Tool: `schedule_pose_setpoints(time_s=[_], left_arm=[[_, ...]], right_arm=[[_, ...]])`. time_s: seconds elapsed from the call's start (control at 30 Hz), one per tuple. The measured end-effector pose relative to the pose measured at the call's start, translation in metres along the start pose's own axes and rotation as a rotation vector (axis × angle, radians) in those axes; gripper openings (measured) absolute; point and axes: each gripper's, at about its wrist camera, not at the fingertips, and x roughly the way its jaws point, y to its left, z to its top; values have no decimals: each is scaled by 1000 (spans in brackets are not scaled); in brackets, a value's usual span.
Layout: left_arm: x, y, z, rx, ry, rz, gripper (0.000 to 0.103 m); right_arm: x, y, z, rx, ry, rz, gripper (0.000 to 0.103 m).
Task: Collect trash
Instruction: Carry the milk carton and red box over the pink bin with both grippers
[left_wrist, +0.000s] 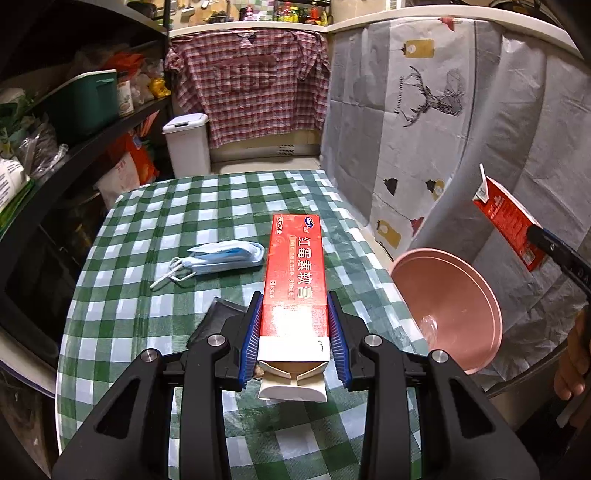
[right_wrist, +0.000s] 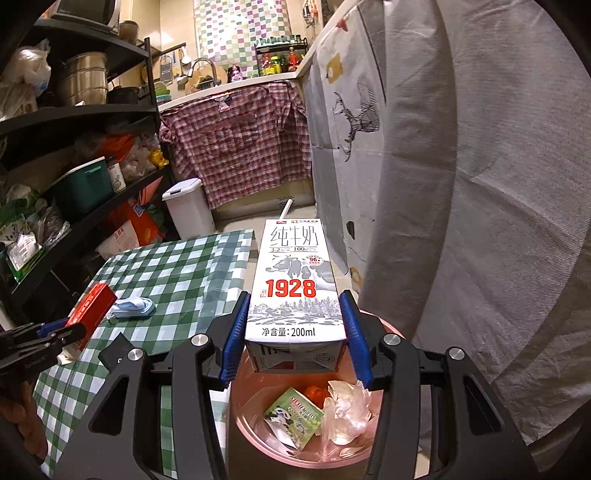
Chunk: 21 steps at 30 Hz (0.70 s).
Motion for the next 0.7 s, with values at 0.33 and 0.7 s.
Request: schedule_pose_setpoints(time_s=[0.33,0.7], left_arm=[[6,-33,11,28,10,-78,34],[32,-83,18,27,20,-138,34]], right_arm=[[3,-15,0,18,33,0,49],[9,-29,2,43,56,-15,49]])
